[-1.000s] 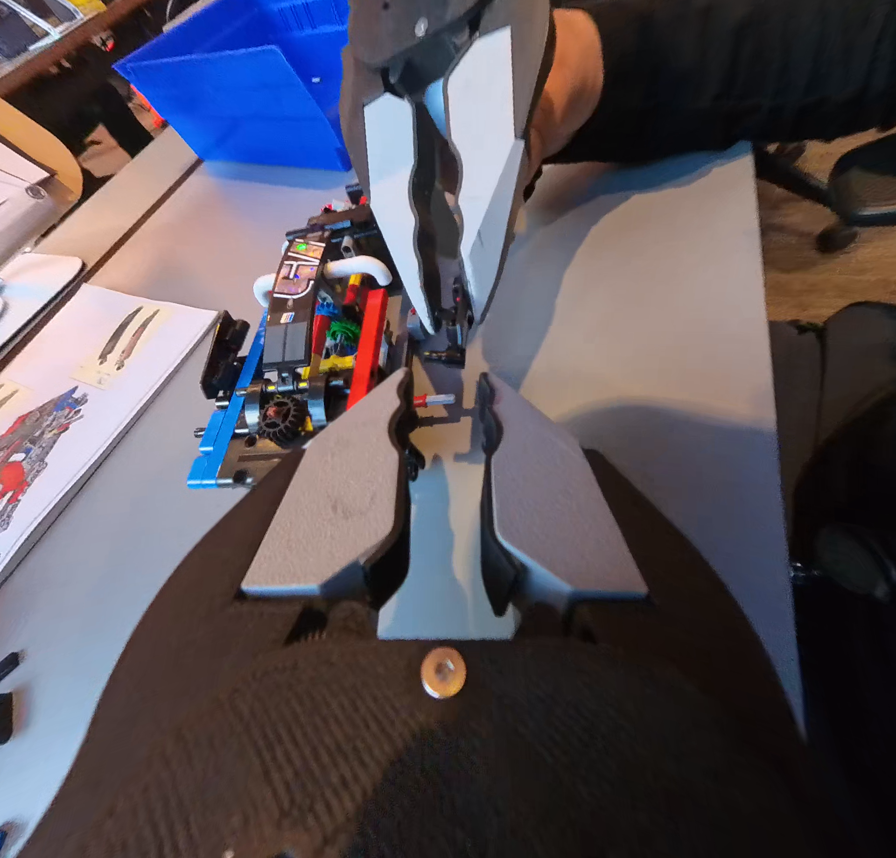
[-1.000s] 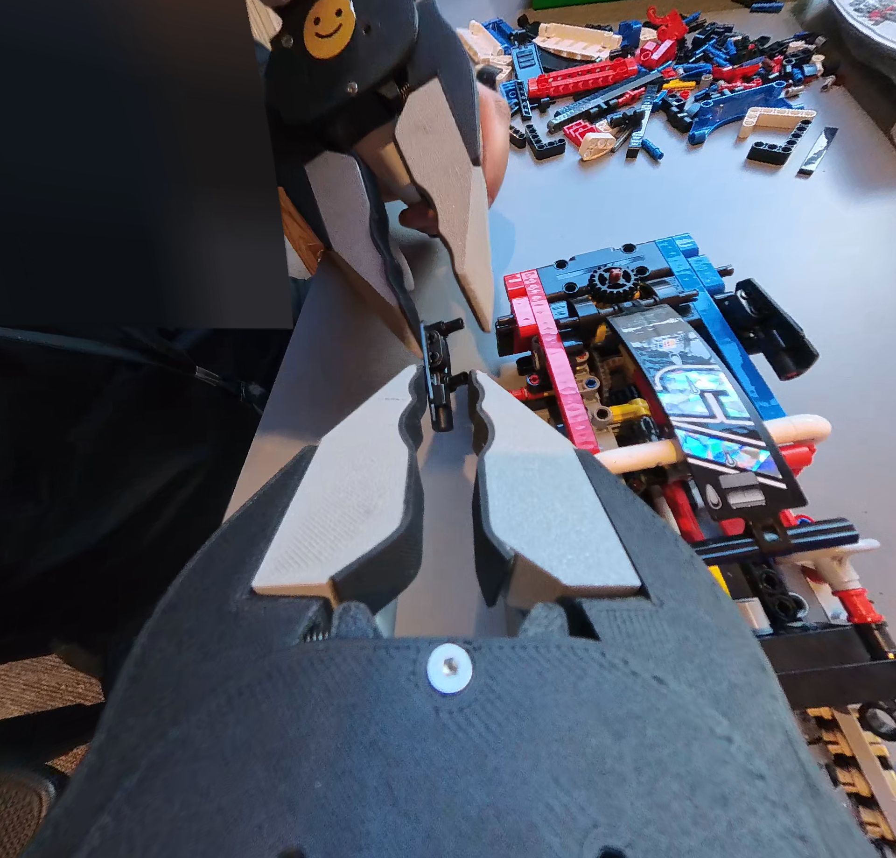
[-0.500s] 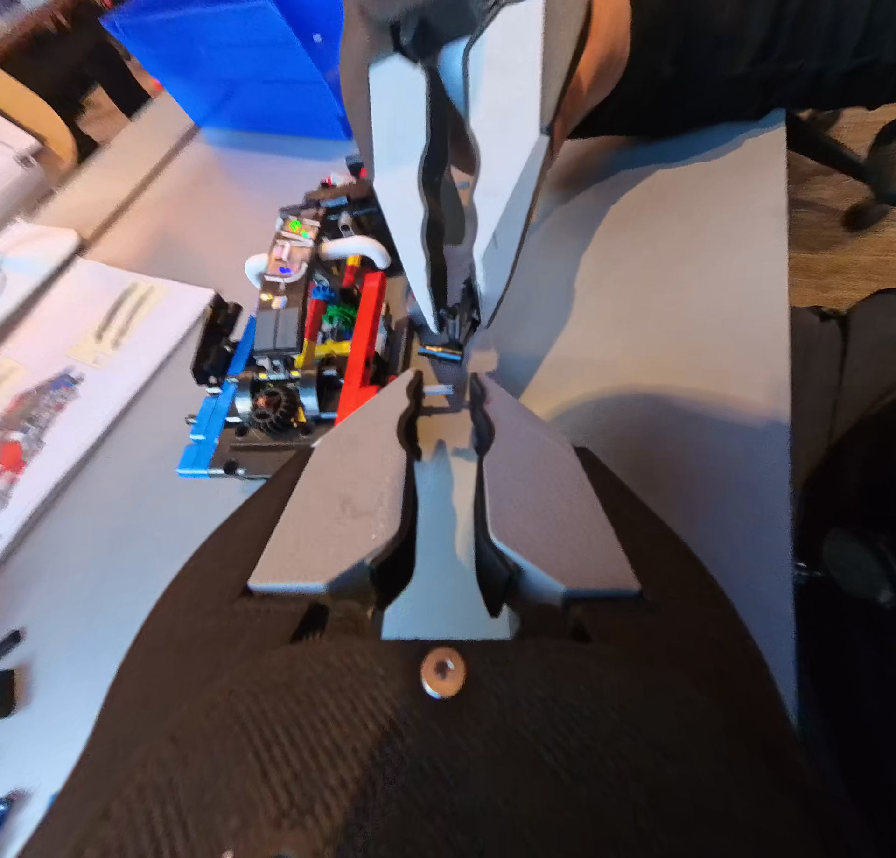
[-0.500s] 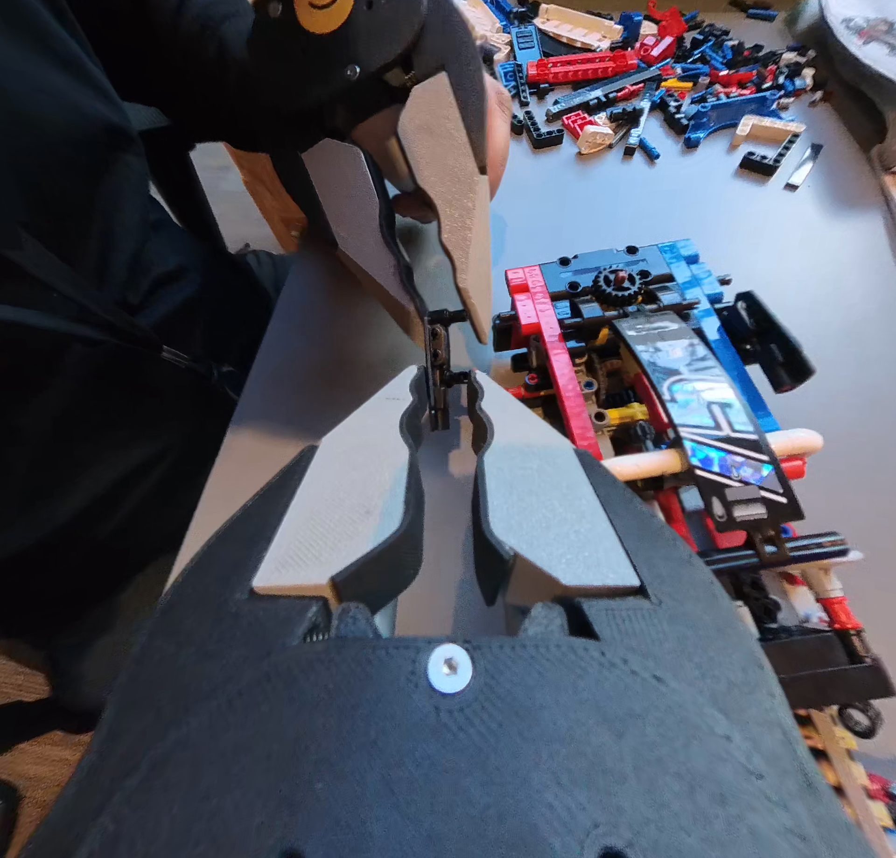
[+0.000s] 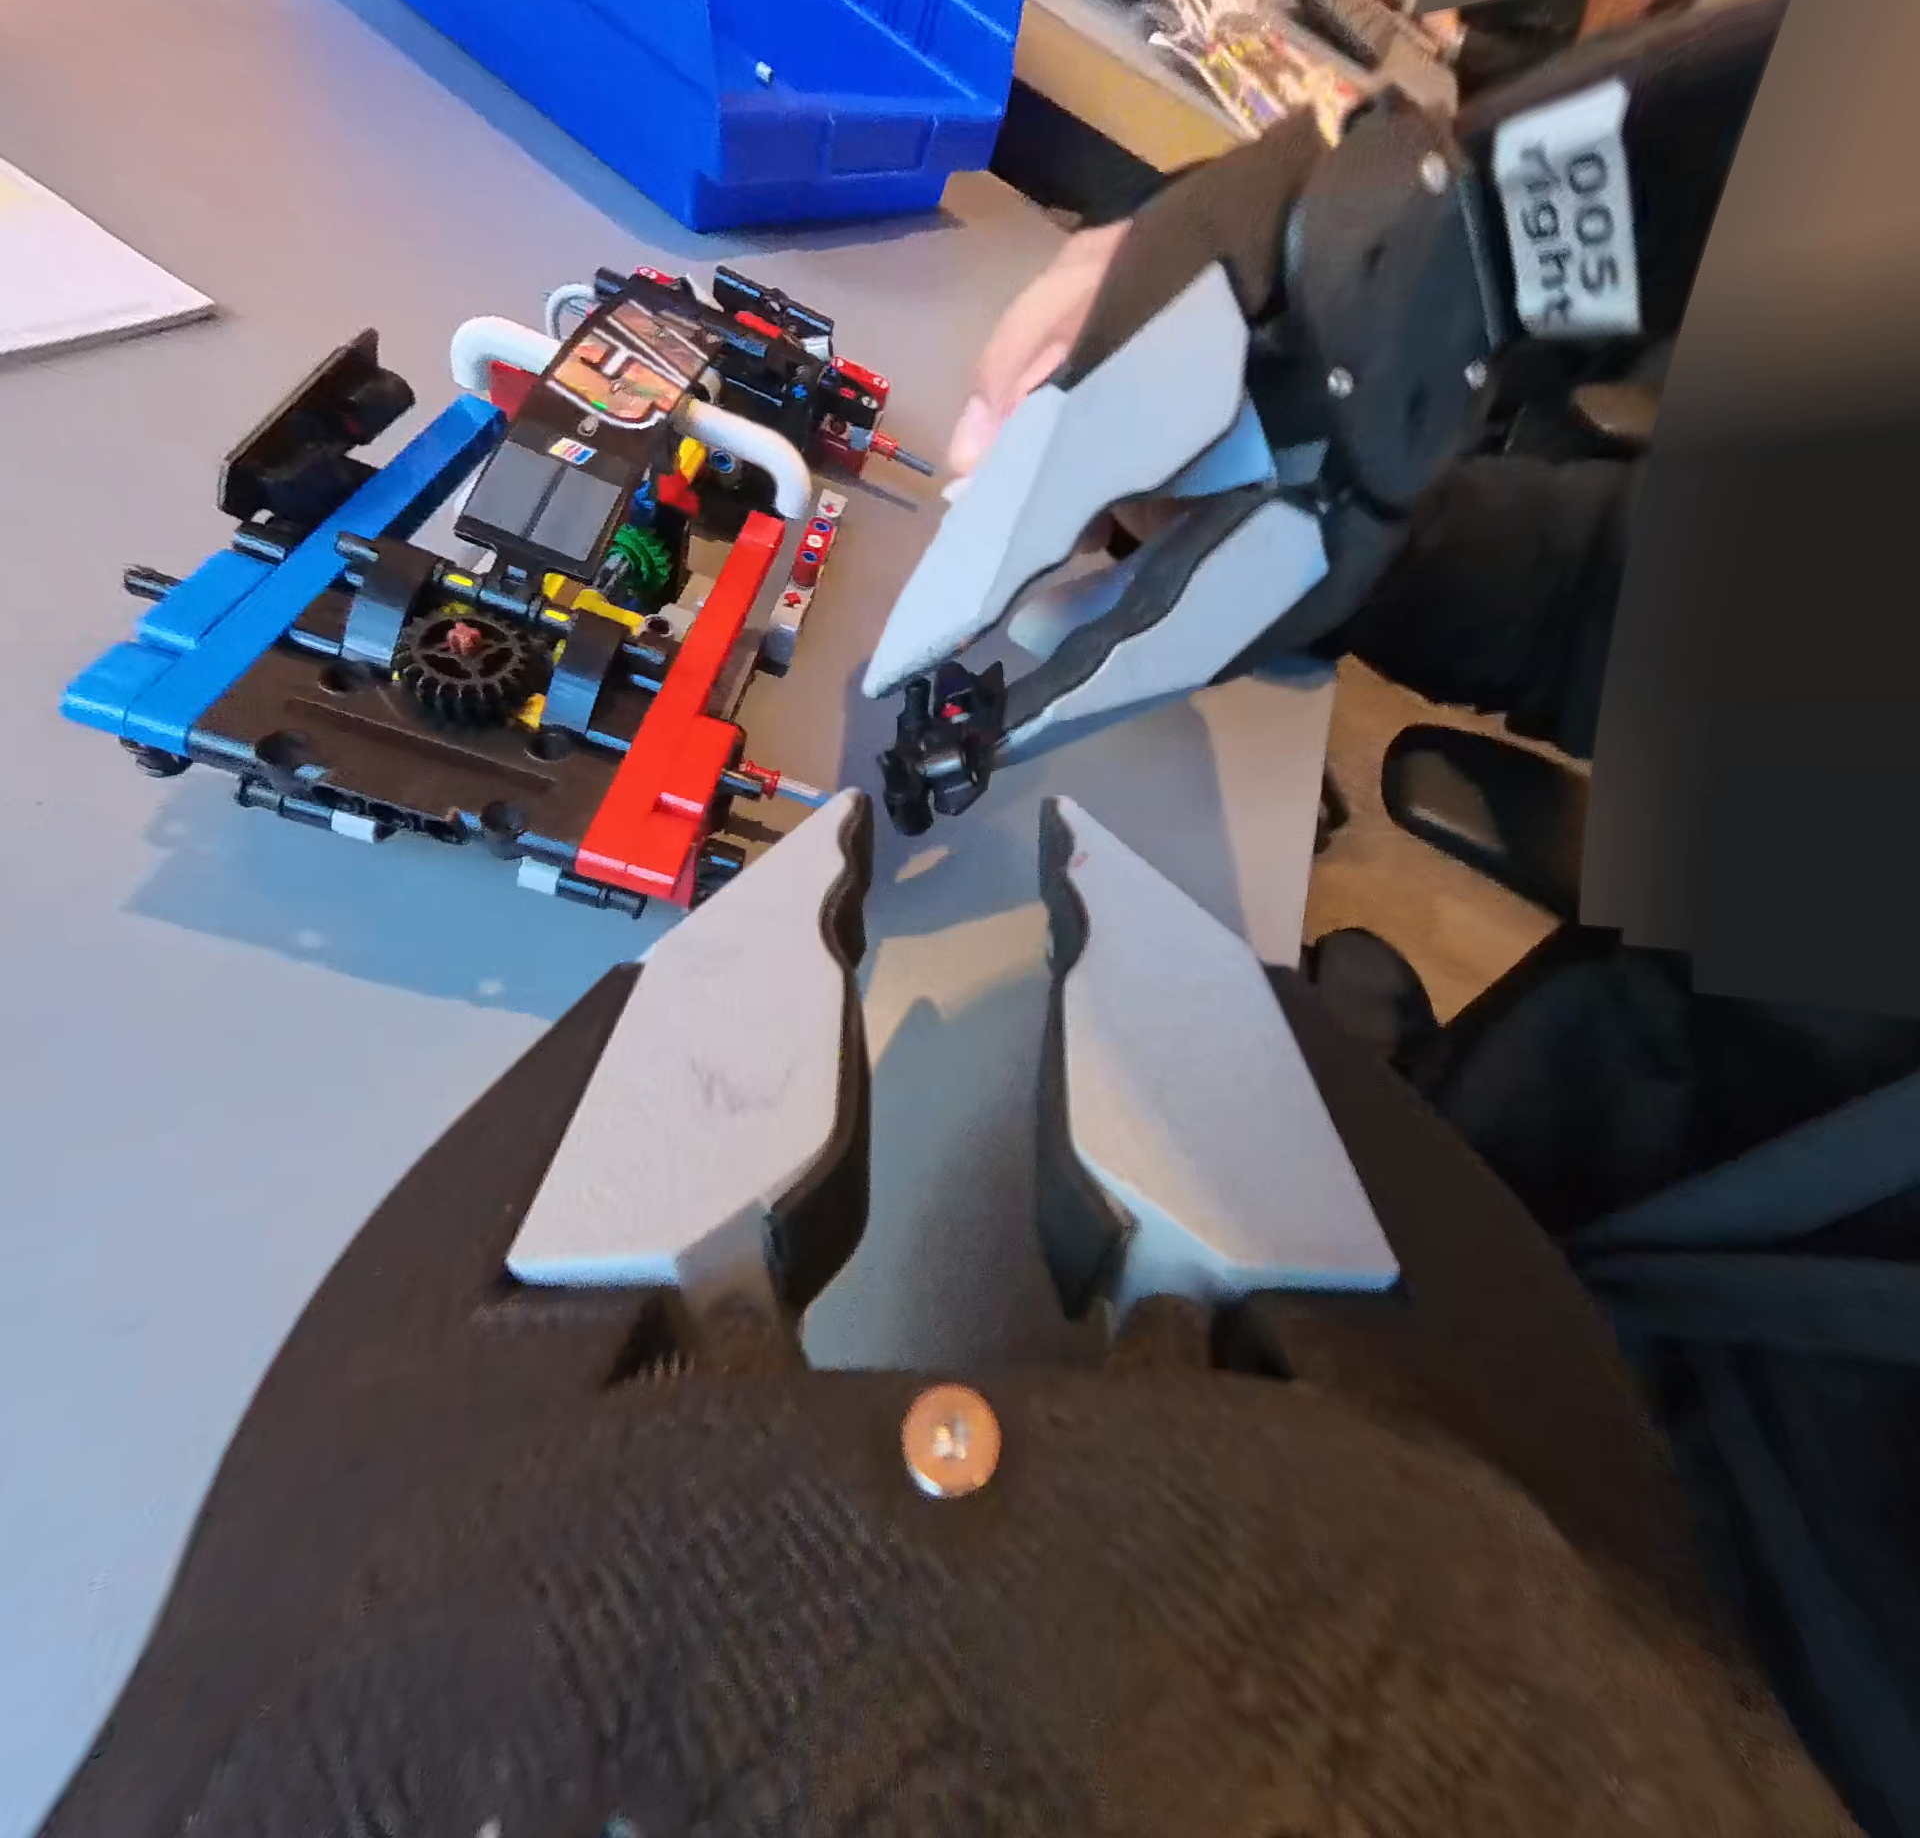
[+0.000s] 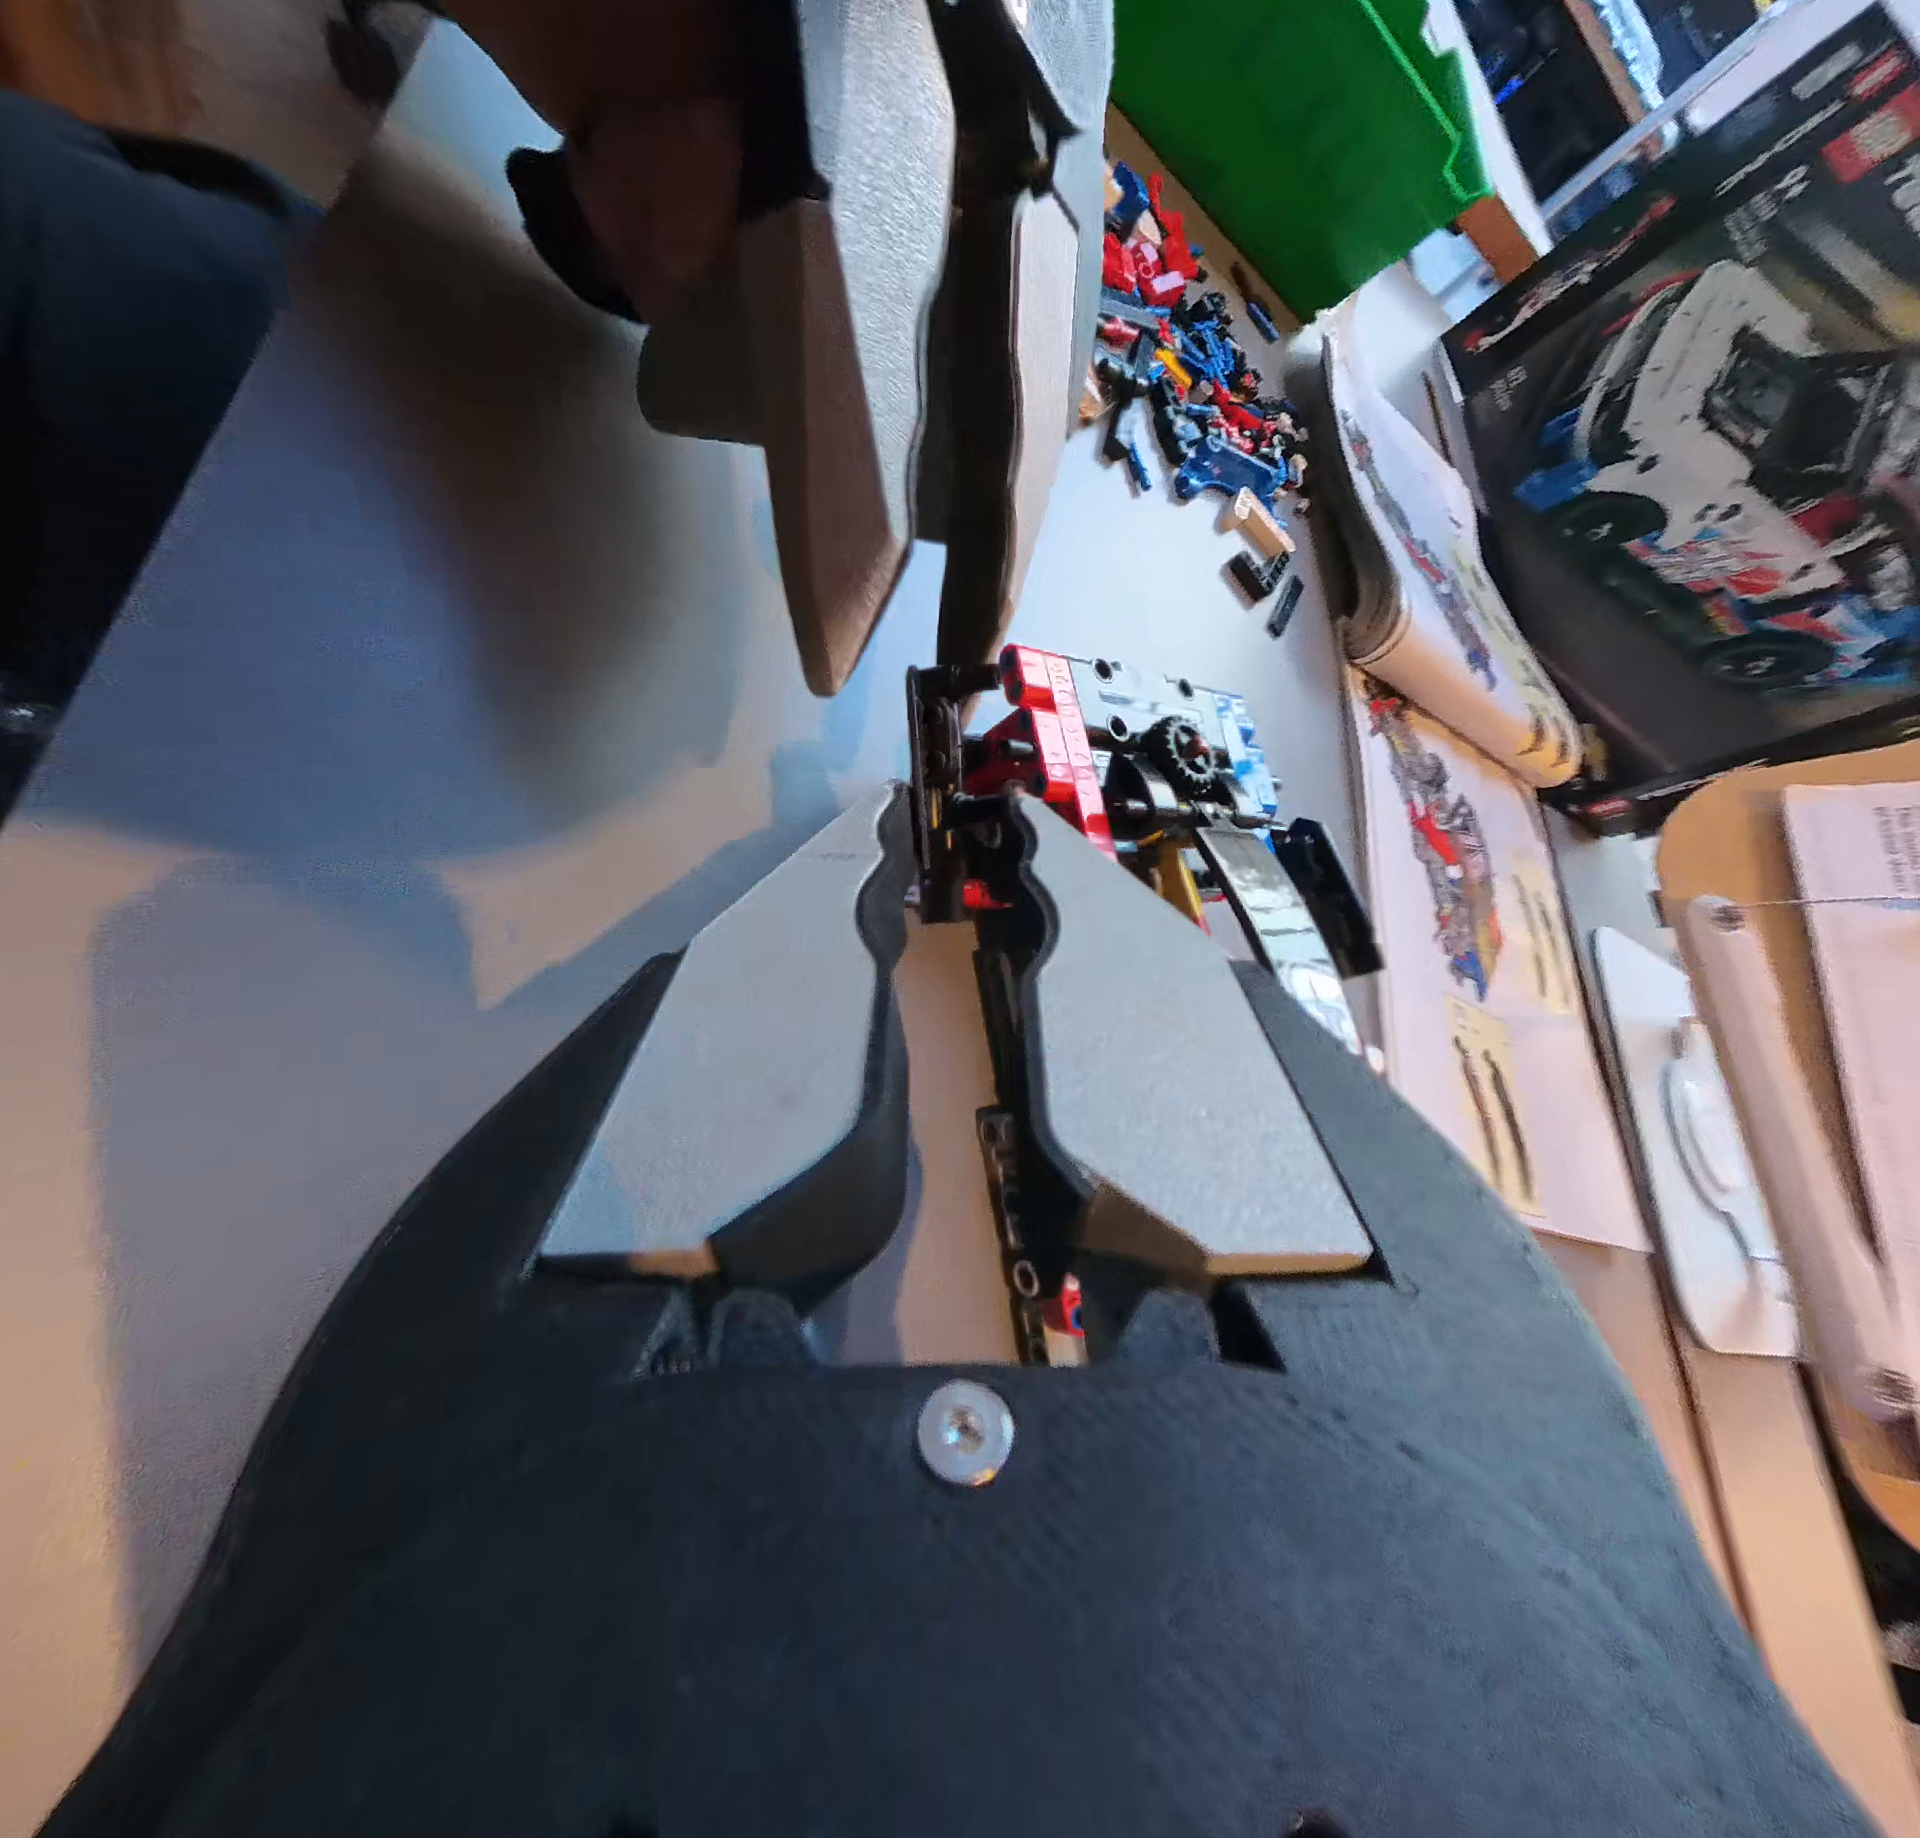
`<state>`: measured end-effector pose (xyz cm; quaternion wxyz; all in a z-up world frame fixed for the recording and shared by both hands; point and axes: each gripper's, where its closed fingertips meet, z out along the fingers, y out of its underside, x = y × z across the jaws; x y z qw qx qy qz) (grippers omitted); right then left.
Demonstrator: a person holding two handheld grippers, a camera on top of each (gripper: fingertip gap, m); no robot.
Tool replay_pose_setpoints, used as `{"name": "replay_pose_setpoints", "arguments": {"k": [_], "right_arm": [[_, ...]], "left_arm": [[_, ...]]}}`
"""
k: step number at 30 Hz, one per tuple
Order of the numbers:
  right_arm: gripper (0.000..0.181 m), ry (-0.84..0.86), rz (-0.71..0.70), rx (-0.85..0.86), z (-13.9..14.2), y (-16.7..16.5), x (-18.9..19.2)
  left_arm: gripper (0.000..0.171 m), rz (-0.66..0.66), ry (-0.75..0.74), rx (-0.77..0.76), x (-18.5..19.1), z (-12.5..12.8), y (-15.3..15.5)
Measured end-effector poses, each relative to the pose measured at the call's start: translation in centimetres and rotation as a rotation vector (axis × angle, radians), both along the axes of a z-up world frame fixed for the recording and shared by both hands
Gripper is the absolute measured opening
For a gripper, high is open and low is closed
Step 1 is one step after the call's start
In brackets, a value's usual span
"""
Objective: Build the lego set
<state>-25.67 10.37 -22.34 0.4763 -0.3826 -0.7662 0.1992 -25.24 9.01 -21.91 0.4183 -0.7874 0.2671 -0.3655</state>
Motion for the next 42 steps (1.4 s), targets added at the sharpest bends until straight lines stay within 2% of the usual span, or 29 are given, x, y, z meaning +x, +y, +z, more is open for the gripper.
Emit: {"name": "replay_pose_setpoints", "arguments": {"k": [2,4,8,14,19,24,27,33,38,42], "right_arm": [[0.013,0.011,-0.010,0.066,0.0,-0.1,-0.1],[0.013,0.004,-0.019,0.088,-0.3,-0.2,-0.1],[0.013,-0.009,-0.030,0.026,-0.9,-0.4,0.0],[0.017,-0.062,-0.002,-0.213,-1.9,-1.2,0.3],[0.021,-0.083,0.053,-0.391,-2.2,-1.9,0.6],[0.019,-0.048,0.081,-0.584,-0.9,-1.5,0.9],[0.017,-0.048,0.086,-0.615,-0.7,-1.4,1.0],[0.005,-0.071,0.116,-0.527,-1.3,-2.3,0.8],[0.004,-0.091,0.134,-0.630,-1.1,-2.6,0.8],[0.005,-0.160,0.155,-0.790,-1.1,-3.0,1.1]], "left_arm": [[0.028,0.024,-0.009,-0.012,0.0,-0.2,0.3],[0.018,0.032,-0.012,-0.016,0.2,-0.4,0.4],[0.017,0.032,0.017,0.014,0.4,-0.6,0.2],[0.017,-0.056,0.240,0.156,0.3,-1.8,-0.2],[0.017,-0.116,0.300,0.208,0.3,-2.1,-0.4],[0.017,-0.208,0.376,0.356,0.4,-2.1,-0.9],[0.017,-0.246,0.373,0.431,0.4,-1.6,-1.2],[0.017,-0.276,0.365,0.428,0.4,-1.7,-1.4],[0.017,-0.300,0.367,0.461,0.6,-1.6,-1.6],[0.017,-0.347,0.374,0.491,0.8,-1.7,-2.1]]}}
